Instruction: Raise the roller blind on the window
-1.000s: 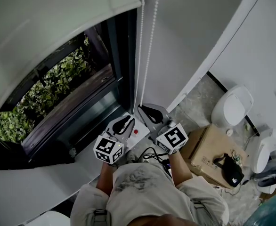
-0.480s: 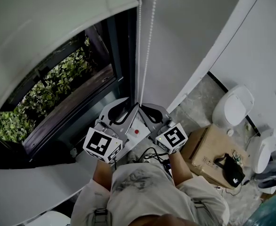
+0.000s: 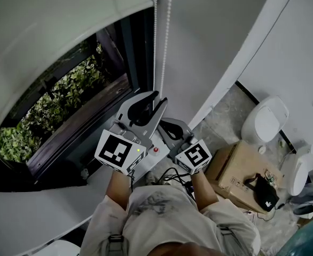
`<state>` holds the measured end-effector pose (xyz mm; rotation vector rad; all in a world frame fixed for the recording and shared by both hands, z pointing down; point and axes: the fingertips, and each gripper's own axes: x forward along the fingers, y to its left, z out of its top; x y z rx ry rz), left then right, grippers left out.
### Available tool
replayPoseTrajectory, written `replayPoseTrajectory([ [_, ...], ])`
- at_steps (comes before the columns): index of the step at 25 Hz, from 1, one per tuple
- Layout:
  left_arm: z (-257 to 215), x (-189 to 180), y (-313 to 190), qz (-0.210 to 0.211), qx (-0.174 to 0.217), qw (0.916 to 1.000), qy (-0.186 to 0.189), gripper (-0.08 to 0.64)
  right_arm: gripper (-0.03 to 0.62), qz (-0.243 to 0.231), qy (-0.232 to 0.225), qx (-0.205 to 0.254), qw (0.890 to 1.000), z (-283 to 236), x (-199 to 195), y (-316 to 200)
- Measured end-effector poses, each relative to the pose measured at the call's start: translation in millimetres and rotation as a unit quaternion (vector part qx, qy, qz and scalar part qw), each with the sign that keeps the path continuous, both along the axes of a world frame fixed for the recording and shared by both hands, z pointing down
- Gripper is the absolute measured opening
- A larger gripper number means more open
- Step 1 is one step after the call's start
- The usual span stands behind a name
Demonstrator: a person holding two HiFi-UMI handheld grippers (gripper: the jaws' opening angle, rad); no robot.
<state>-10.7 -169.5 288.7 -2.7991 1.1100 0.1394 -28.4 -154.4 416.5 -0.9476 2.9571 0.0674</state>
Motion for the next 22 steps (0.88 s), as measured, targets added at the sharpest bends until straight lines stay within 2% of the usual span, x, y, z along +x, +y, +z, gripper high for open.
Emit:
replayPoseTrajectory([
  [2,-2.2,2.4,0.6,0.002,0.001,1.0,-0.002,0.089,0.011,0.0,0.0,0.001,1.0,-0.6,0.0,0.7],
  [6,-1.5,5.1,4.5,0.001,0.004,1.0,-0.008,0.017,0.011,0.001,-0.001,0.001,1.0,-0.7,0.0,1.8],
  [12,1.0,-1.6,7.2,-0.006,-0.002,0.9998,0.019,0.012,0.011,-0.001,0.0,0.0,1.0,1.9,-1.2,3.2],
  [22,31.1,-7.8,8.8,-0.009,-0.032,0.9992,0.022,0.011,0.01,-0.001,0.019,-0.025,1.0,31.2,-5.3,7.7],
])
